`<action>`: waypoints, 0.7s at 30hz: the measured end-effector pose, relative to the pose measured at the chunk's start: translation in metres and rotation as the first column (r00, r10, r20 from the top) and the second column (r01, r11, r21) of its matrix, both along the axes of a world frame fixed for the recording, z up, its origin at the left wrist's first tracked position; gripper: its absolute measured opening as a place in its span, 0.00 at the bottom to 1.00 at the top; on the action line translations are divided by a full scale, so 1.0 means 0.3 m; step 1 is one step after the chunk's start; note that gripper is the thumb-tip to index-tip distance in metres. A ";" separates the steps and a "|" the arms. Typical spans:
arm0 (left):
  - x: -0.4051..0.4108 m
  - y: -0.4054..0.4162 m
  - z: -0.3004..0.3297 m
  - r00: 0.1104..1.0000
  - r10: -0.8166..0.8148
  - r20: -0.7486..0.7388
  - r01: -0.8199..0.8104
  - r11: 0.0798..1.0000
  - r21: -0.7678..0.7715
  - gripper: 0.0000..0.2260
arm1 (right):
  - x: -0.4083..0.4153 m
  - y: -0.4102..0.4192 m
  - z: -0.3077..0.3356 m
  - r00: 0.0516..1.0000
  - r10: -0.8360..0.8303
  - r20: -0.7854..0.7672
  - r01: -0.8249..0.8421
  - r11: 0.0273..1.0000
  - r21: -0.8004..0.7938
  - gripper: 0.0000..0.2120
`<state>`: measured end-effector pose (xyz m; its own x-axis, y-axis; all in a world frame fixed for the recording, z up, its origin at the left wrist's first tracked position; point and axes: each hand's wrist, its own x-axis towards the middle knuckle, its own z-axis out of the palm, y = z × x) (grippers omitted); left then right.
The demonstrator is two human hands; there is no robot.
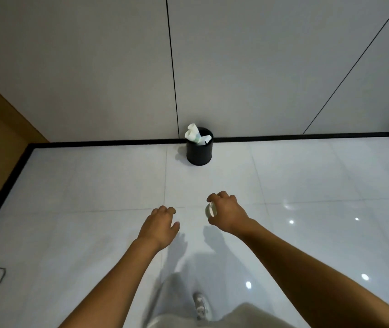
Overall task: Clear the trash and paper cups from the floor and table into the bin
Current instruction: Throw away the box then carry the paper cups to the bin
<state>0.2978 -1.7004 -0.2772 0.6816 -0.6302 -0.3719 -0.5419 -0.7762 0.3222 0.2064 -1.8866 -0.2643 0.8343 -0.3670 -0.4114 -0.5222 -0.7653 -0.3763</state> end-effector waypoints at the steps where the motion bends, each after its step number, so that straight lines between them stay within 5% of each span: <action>1: 0.064 -0.028 -0.007 1.000 -0.001 -0.011 0.001 1.000 0.009 0.19 | 0.065 -0.031 -0.010 1.000 0.002 -0.012 -0.002 1.000 0.010 0.27; 21: 1.418 -0.713 -0.072 0.998 0.028 -0.056 -0.029 1.000 -0.012 0.19 | 1.401 -0.716 -0.068 1.000 0.009 -0.007 -0.008 1.000 0.028 0.27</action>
